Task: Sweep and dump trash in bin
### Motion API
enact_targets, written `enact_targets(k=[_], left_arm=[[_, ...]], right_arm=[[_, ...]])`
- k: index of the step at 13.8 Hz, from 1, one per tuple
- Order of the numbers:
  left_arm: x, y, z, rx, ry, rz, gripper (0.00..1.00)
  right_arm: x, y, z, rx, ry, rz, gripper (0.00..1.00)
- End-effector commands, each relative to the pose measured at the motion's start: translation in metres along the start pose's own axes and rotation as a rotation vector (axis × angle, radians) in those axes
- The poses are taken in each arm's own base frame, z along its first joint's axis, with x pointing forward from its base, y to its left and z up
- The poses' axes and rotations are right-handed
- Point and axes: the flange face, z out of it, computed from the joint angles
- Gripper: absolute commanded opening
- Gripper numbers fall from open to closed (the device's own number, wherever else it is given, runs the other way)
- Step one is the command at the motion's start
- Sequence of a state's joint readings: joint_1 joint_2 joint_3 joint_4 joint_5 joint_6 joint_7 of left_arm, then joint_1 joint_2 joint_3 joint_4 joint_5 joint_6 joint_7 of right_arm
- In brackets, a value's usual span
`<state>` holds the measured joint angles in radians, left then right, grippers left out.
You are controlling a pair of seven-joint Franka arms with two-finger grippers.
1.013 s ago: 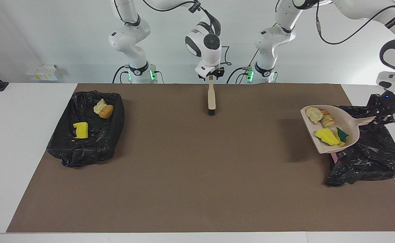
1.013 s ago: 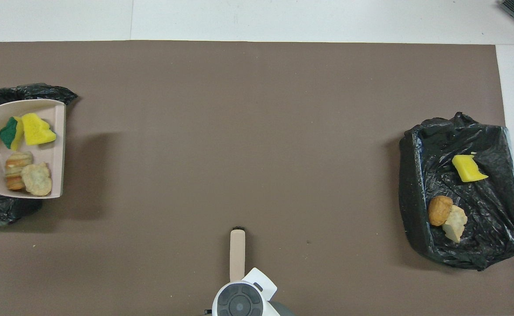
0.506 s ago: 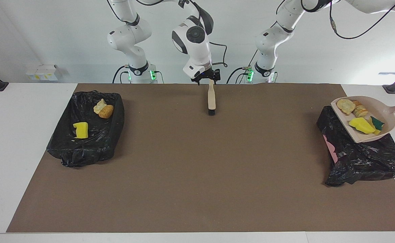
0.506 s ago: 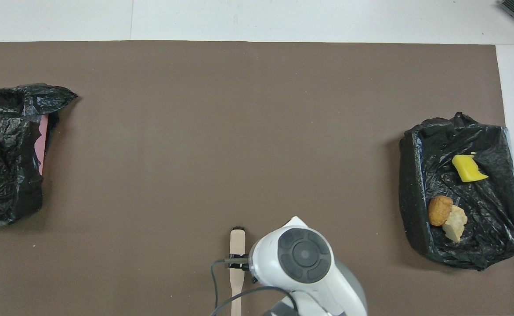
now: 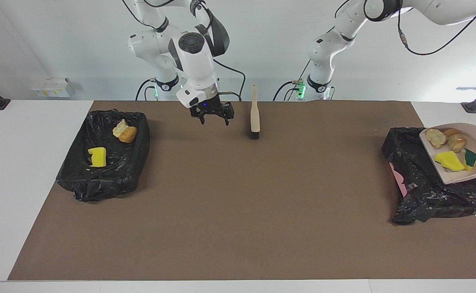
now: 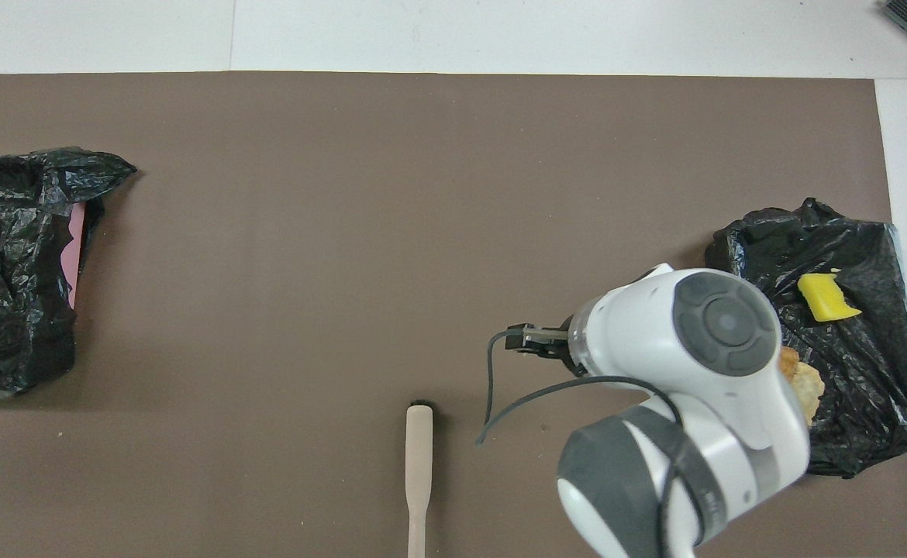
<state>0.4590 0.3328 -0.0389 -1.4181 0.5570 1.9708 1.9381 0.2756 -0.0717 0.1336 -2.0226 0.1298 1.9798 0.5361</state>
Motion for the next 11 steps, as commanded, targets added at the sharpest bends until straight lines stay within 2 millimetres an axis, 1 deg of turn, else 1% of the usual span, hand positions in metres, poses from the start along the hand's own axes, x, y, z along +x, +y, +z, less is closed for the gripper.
enact_targets(k=[1, 2, 3, 4, 6, 7, 8, 9, 10, 11], left_arm=[[0.000, -0.011, -0.017, -0.018, -0.157, 0.016, 0.00], [0.003, -0.010, -0.018, -0.030, -0.203, -0.014, 0.00], [0.012, -0.009, -0.021, -0.039, -0.236, -0.041, 0.00], [0.014, -0.005, -0.022, -0.055, -0.273, -0.031, 0.00], [0.032, -0.011, -0.035, -0.063, -0.332, 0.018, 0.00], [0.033, -0.009, -0.039, -0.086, -0.362, 0.006, 0.00], [0.037, -0.010, -0.048, -0.097, -0.393, -0.007, 0.00], [0.041, -0.010, -0.057, -0.097, -0.409, -0.024, 0.00], [0.039, -0.006, -0.066, -0.109, -0.422, -0.036, 0.00], [0.043, -0.006, -0.077, -0.110, -0.436, -0.034, 0.00]], right_arm=[[0.029, 0.035, -0.063, -0.046, 0.045, -0.073, 1.00], [0.037, 0.047, -0.084, -0.068, 0.063, -0.098, 1.00], [0.045, 0.061, -0.105, -0.072, 0.068, -0.095, 1.00], [0.048, 0.071, -0.123, -0.072, 0.070, -0.084, 1.00], [0.049, 0.082, -0.147, -0.074, 0.066, -0.061, 1.00], [0.050, 0.087, -0.158, -0.072, 0.066, -0.051, 1.00], [0.052, 0.093, -0.172, -0.070, 0.072, -0.037, 1.00], [0.051, 0.098, -0.181, -0.069, 0.064, -0.030, 1.00], [0.050, 0.102, -0.187, -0.073, 0.053, -0.021, 1.00], [0.049, 0.108, -0.194, -0.078, 0.047, -0.012, 1.00]])
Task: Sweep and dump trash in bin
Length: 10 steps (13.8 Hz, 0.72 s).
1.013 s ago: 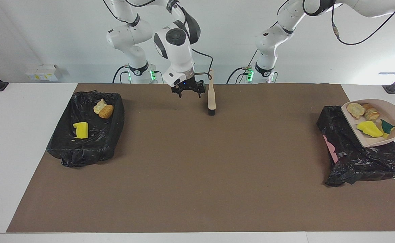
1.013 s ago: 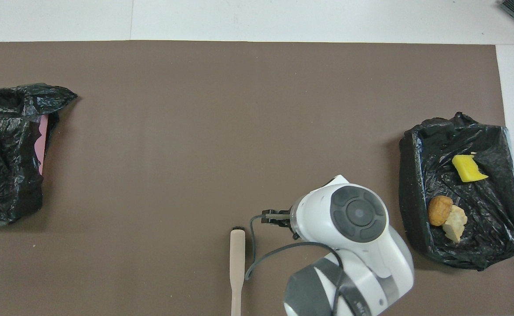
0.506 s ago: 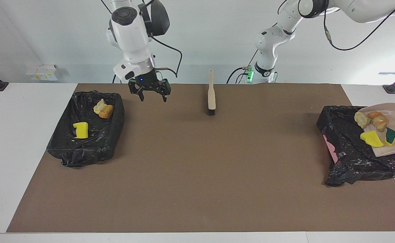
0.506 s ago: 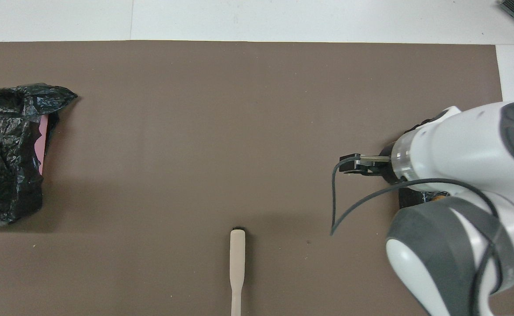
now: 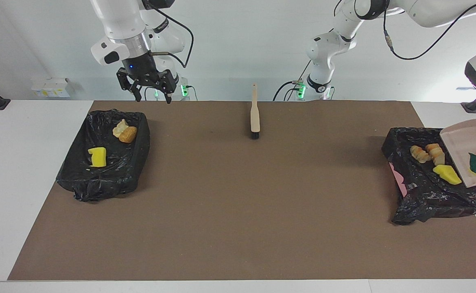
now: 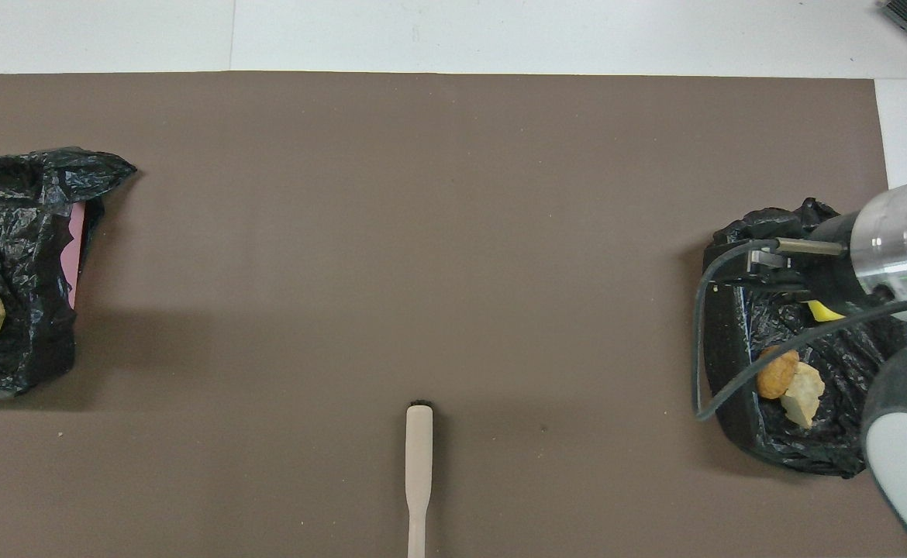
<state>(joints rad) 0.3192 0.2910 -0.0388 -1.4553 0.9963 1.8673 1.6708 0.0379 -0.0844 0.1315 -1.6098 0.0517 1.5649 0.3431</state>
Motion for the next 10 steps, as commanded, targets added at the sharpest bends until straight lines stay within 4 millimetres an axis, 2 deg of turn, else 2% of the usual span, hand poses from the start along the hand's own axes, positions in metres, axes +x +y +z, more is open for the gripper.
enact_targets(k=[1, 3, 5, 7, 10], left_arm=[[-0.006, 0.018, -0.029, -0.037, -0.070, -0.020, 0.00], [0.005, 0.017, -0.054, -0.073, -0.139, -0.078, 0.00], [0.028, 0.025, -0.072, -0.069, -0.186, -0.089, 0.00], [0.040, 0.040, -0.074, -0.069, -0.225, -0.129, 0.00], [0.035, 0.040, -0.078, -0.057, -0.275, -0.128, 0.00]], right_arm=[[0.006, 0.016, -0.018, -0.026, -0.016, 0.006, 1.00], [0.009, 0.026, -0.024, -0.038, -0.029, 0.023, 1.00], [0.012, 0.032, -0.023, -0.080, -0.029, 0.000, 1.00], [0.015, 0.038, -0.023, -0.090, -0.020, -0.046, 1.00], [0.019, 0.039, -0.014, -0.089, -0.035, -0.047, 1.00]])
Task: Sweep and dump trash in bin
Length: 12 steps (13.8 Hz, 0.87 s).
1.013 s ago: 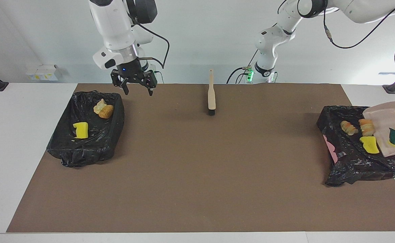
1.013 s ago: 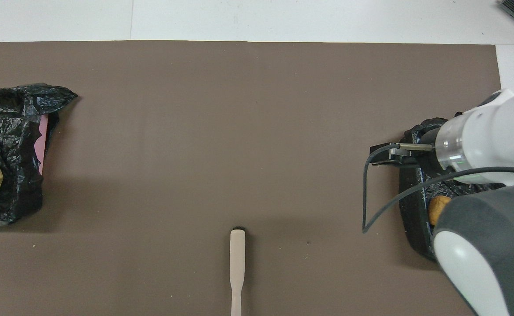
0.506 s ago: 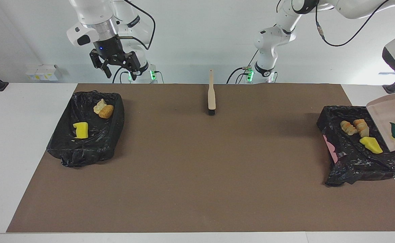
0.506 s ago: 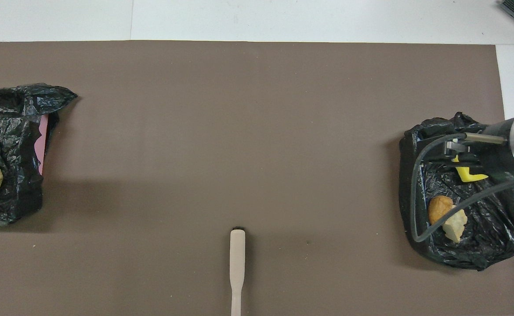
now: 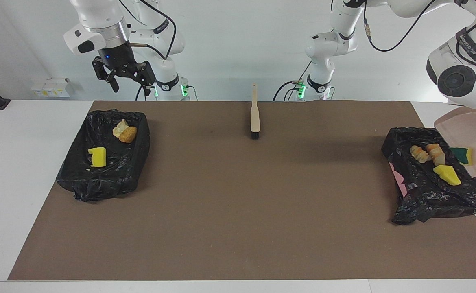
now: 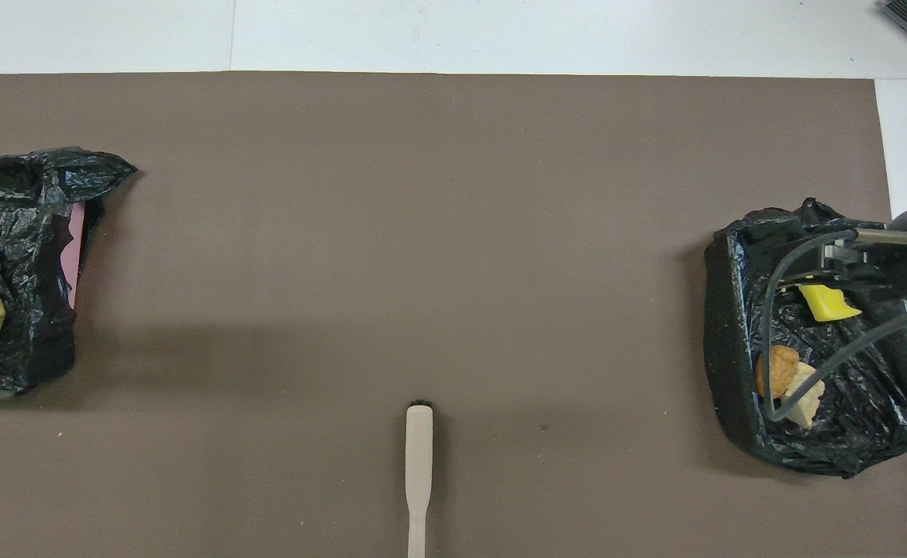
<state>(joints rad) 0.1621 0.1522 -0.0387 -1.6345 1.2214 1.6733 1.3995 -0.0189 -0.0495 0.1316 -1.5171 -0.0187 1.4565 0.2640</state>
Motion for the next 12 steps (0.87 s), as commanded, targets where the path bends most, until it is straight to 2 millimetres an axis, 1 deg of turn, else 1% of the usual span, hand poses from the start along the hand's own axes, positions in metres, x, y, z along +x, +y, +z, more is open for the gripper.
enact_targets(k=[1, 2, 4, 5, 7, 9, 12], left_arm=[[-0.005, 0.012, -0.010, 0.019, -0.022, -0.020, 0.00], [-0.002, 0.010, -0.017, 0.028, -0.010, -0.018, 0.00], [-0.001, 0.014, -0.025, 0.008, 0.090, -0.044, 0.00], [0.003, 0.013, -0.040, 0.006, 0.133, -0.060, 0.00], [0.018, 0.017, -0.061, -0.023, 0.197, -0.120, 0.00], [0.036, 0.021, -0.079, -0.063, 0.310, -0.194, 0.00], [0.058, 0.031, -0.108, -0.150, 0.448, -0.342, 0.00]], right_arm=[[0.007, 0.002, 0.003, -0.007, -0.007, -0.026, 1.00], [0.006, 0.002, 0.004, -0.002, -0.012, -0.019, 1.00], [0.004, 0.003, 0.004, 0.000, -0.017, -0.014, 1.00], [0.003, 0.004, 0.005, -0.002, -0.021, -0.014, 1.00], [0.003, 0.004, 0.005, -0.003, -0.024, -0.014, 1.00], [0.004, 0.005, 0.004, -0.003, -0.018, -0.012, 1.00], [0.005, 0.007, 0.003, -0.001, -0.012, -0.007, 1.00]])
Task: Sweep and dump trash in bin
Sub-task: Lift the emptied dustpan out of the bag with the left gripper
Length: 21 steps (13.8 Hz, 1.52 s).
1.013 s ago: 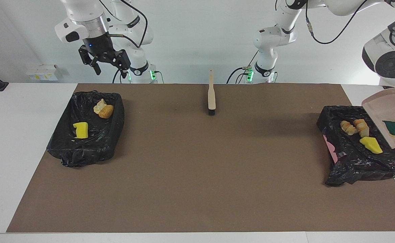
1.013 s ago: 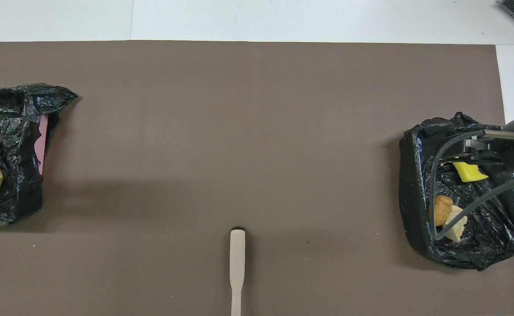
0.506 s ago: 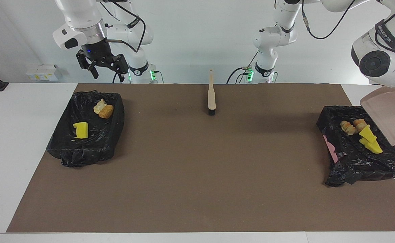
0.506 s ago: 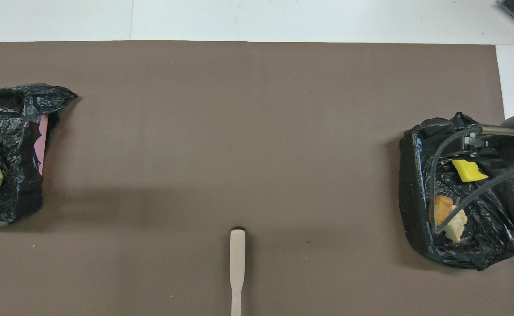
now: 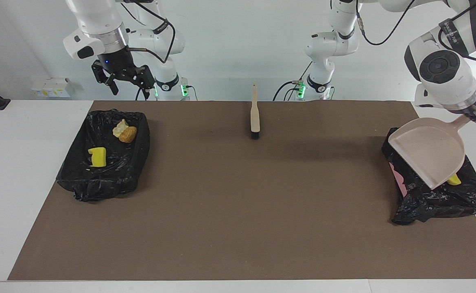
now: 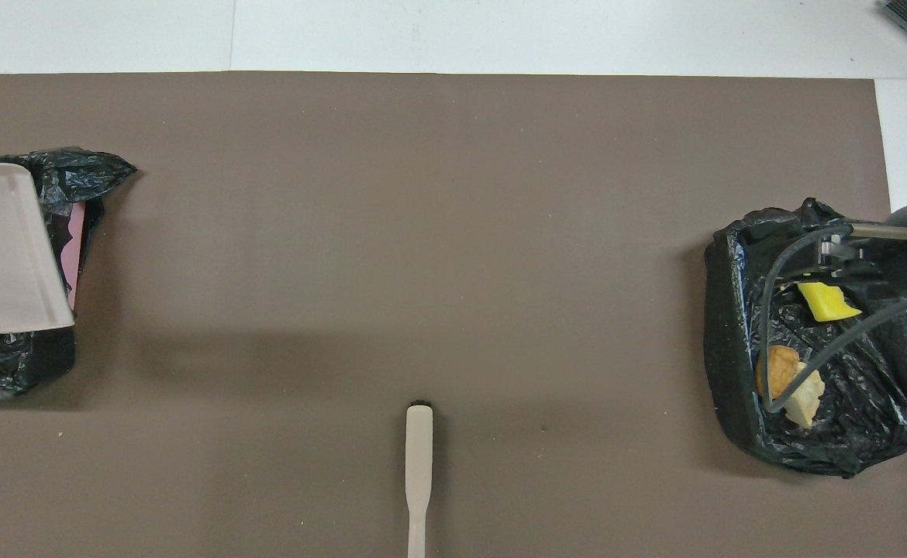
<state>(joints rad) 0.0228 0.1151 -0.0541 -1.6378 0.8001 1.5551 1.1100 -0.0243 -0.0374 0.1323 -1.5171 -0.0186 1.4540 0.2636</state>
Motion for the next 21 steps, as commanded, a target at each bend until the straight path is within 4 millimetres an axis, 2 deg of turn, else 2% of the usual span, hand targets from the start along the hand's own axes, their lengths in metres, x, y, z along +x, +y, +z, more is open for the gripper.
enact_targets(k=[1, 9, 15, 18, 20, 21], left_arm=[[0.015, 0.020, -0.020, -0.070, 0.098, -0.145, 0.00], [0.095, 0.076, -0.092, -0.329, 0.377, -0.575, 0.00], [0.144, 0.115, -0.150, -0.444, 0.487, -0.707, 0.00], [0.184, 0.140, -0.185, -0.491, 0.546, -0.787, 0.00], [0.214, 0.153, -0.195, -0.528, 0.570, -0.785, 0.00], [0.238, 0.158, -0.195, -0.541, 0.574, -0.766, 0.00]], right_arm=[[0.001, 0.005, -0.003, 0.001, 0.002, -0.013, 1.00], [0.001, 0.005, -0.002, 0.001, 0.001, -0.013, 1.00], [0.001, 0.005, -0.002, 0.000, -0.001, -0.013, 1.00], [-0.001, 0.006, -0.002, -0.004, -0.014, -0.019, 1.00], [0.000, 0.007, -0.003, -0.001, -0.005, -0.016, 1.00], [0.000, 0.006, -0.003, -0.001, -0.004, -0.017, 1.00]])
